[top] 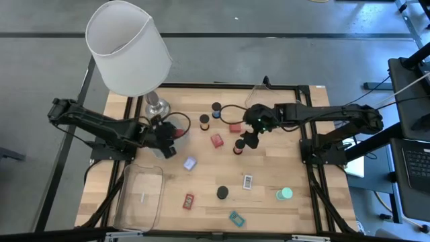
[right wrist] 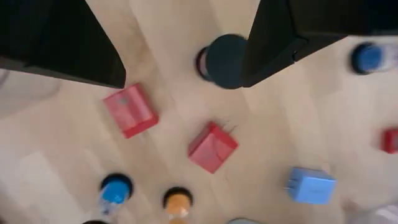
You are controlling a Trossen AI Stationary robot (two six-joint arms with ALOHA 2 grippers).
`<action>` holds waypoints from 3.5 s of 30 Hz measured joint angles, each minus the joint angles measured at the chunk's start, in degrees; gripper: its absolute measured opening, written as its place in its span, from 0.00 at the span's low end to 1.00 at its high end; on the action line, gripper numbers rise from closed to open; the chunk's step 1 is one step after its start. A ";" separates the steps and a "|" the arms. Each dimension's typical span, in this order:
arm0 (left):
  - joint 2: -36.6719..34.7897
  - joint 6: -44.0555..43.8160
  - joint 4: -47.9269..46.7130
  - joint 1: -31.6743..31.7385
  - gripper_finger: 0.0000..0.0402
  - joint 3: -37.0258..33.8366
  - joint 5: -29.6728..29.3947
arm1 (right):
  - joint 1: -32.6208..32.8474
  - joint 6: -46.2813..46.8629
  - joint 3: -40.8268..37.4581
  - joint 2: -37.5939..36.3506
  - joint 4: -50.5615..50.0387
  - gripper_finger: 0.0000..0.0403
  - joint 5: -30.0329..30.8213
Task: Pick & Place Office items
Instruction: Put the right red charger adapter into the gray bin, then put the red hourglass into the top transparent bin
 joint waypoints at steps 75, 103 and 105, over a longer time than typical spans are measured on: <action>15.96 -7.68 -22.27 0.95 0.53 16.09 -3.21 | 2.78 1.67 -0.03 0.03 -0.38 0.80 1.54; 15.96 -14.57 -17.54 -0.48 0.53 16.17 -19.14 | 13.73 -3.07 -1.65 5.43 6.09 0.80 9.75; 15.96 -14.70 -17.56 -0.48 0.53 16.17 -19.14 | 13.74 -5.53 -1.76 6.00 7.27 0.80 11.17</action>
